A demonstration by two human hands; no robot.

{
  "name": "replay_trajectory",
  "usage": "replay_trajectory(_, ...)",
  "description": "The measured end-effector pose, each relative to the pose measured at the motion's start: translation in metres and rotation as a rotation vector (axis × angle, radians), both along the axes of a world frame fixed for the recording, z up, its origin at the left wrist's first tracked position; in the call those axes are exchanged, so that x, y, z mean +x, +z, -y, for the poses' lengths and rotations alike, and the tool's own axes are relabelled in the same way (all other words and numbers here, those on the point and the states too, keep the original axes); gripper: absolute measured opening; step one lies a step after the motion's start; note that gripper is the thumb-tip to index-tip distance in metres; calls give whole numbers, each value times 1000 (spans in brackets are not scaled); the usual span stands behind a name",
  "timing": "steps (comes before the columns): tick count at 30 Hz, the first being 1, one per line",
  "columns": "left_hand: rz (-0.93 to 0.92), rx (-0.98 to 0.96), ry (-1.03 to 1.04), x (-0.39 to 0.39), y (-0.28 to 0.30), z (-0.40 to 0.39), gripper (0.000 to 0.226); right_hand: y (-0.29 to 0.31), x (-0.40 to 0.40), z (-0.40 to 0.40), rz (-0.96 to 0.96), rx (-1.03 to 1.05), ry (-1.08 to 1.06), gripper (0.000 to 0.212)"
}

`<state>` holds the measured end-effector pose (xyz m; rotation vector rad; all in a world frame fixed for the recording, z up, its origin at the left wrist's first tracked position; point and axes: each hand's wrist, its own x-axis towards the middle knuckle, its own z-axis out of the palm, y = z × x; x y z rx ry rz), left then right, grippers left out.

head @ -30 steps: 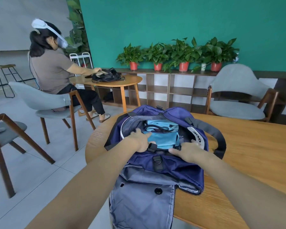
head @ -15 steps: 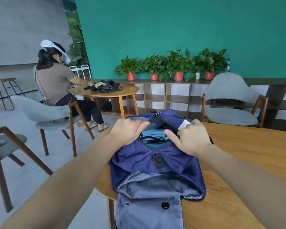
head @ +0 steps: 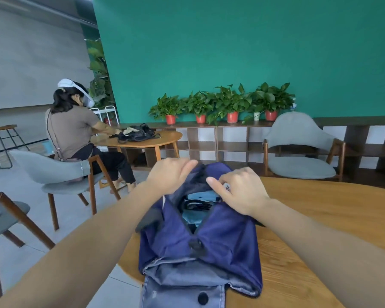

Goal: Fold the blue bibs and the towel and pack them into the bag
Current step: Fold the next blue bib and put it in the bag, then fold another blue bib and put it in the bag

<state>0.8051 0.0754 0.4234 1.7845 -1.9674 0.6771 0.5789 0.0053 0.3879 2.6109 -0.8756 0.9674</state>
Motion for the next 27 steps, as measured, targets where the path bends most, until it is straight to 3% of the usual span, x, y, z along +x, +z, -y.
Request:
replay_trajectory(2,-32,35,-11,-25,-5,-1,67,-7,-21,4,-36,63,-70,82)
replay_trajectory(6,-92,137,-68,-81,-10,4,42,-11,-80,4,-135,141,-218,73)
replay_trajectory(11,-66,340,-204,-174,-25,30,28,-18,-182,-1,-183,279,-388,56)
replay_trajectory(17,-64,402,-403,-333,-39,63,32,-53,-346,-8,-45,671,-578,56)
replay_trajectory(27,-130,614,-816,-645,-113,43,34,-120,-592,-101,96,854,-987,59)
